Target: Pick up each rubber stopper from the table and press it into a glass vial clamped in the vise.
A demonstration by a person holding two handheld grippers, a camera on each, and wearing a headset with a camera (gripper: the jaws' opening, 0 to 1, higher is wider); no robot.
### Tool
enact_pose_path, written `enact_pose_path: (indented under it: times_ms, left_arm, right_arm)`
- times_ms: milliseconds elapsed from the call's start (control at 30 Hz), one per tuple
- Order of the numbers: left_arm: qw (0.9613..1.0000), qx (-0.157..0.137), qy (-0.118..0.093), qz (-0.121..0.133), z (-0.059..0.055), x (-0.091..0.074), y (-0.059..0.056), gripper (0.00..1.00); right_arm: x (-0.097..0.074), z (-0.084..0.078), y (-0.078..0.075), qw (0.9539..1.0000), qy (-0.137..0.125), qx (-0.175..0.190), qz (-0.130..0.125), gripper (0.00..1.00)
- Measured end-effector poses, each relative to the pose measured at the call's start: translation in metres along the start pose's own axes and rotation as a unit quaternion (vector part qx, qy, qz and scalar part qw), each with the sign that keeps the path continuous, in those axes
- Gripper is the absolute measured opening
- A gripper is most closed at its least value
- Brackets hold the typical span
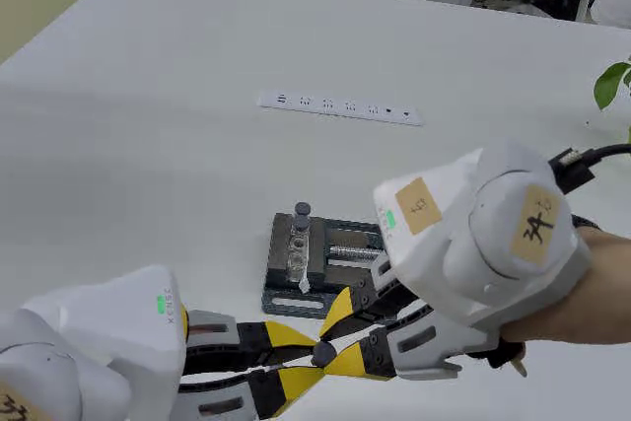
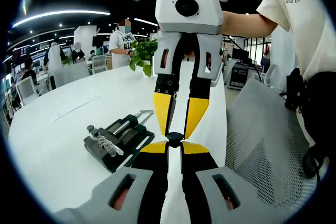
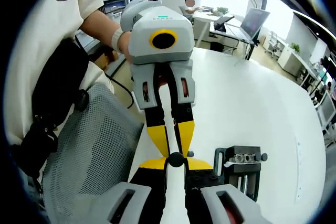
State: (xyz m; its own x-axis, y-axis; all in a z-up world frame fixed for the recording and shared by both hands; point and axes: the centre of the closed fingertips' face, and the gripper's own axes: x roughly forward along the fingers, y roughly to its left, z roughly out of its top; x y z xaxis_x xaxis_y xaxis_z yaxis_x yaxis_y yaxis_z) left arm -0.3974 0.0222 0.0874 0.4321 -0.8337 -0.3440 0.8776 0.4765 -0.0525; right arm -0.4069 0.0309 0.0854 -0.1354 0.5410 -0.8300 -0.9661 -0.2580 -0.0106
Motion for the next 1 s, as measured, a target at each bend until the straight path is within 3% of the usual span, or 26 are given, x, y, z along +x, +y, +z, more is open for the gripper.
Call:
enact_pose_path:
  times_ms: [600, 1000]
  left_arm:
    - [0.9990, 0.040, 0.019, -0.003, 0.0014, 0.0041, -0.0020, 0.04]
    - [0.9999, 0.009, 0.004, -0.002, 0.0016, 0.0027, -0.0006, 0.05]
  right_arm:
    - [-0.0004, -0.0040, -0.0013, 0.9998, 0.015, 0.009, 0.011, 0.07]
    - [-0.0004, -0.0015, -0.0024, 0.9997, 0.011, 0.013, 0.015, 0.06]
